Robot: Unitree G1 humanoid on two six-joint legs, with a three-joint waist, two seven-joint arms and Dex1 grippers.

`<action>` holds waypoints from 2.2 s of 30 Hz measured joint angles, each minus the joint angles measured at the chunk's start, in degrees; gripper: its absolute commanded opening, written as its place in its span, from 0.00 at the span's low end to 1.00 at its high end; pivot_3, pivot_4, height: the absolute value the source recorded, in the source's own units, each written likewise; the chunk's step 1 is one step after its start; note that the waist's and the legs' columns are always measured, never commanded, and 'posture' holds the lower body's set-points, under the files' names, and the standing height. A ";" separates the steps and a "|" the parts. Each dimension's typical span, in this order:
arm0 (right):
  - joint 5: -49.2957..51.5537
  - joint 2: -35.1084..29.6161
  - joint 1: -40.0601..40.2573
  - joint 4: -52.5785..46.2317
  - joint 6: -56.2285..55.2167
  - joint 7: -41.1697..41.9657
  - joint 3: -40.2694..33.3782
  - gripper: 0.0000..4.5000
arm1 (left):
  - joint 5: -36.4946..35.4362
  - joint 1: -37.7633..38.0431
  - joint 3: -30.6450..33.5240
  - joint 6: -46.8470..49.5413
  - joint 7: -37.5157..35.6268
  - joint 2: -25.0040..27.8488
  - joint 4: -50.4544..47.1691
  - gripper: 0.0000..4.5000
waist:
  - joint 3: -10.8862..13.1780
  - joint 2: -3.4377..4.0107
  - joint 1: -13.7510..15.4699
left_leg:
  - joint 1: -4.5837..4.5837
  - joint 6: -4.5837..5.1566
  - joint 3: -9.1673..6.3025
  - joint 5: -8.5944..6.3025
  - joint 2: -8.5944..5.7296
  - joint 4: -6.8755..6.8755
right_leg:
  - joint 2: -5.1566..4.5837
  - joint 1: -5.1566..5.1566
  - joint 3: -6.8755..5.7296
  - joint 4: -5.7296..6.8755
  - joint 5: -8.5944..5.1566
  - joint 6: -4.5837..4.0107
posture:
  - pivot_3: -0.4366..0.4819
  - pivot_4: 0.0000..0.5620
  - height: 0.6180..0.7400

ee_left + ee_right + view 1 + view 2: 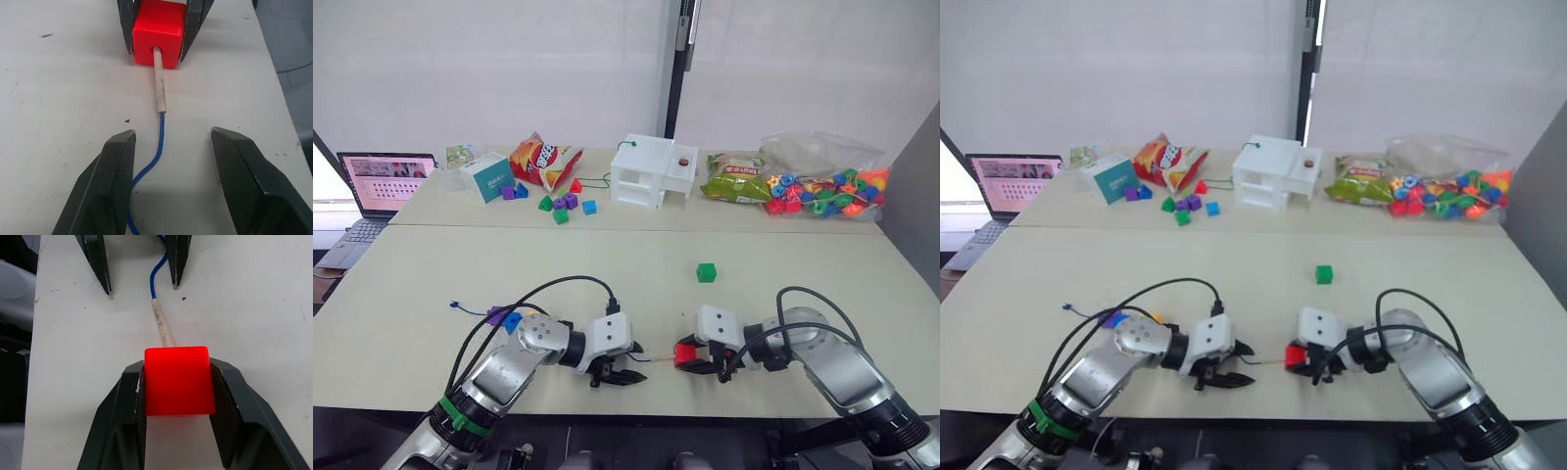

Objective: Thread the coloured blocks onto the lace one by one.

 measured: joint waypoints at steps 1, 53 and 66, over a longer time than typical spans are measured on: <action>0.00 0.00 -0.01 0.00 0.07 0.02 -0.01 0.26 | 0.20 -0.11 0.08 -0.20 0.22 -0.47 0.49 0.32 | 0.00 0.00 0.03 | 0.00 0.00 0.00 0.00 0.00 0.00 | 0.00 0.01 0.00 0.00 0.00 0.00 | 0.48 0.27 1.00; 0.05 0.38 -0.30 0.50 0.51 0.04 -0.04 0.26 | 2.74 -2.66 0.48 -4.05 2.10 -4.24 6.86 0.14 | -0.01 -0.02 -0.04 | 0.05 -0.01 0.00 0.00 0.00 -0.01 | -0.03 0.04 0.01 0.00 0.00 0.00 | 0.48 0.27 1.00; 0.05 0.37 -0.32 0.51 0.49 0.04 -0.07 0.26 | 2.54 -2.66 -0.72 -2.33 1.56 -7.65 6.46 0.00 | -0.01 -0.02 -0.02 | 0.03 -0.01 0.00 0.00 0.00 0.00 | -0.02 0.04 0.01 0.00 0.00 0.00 | 0.48 0.27 1.00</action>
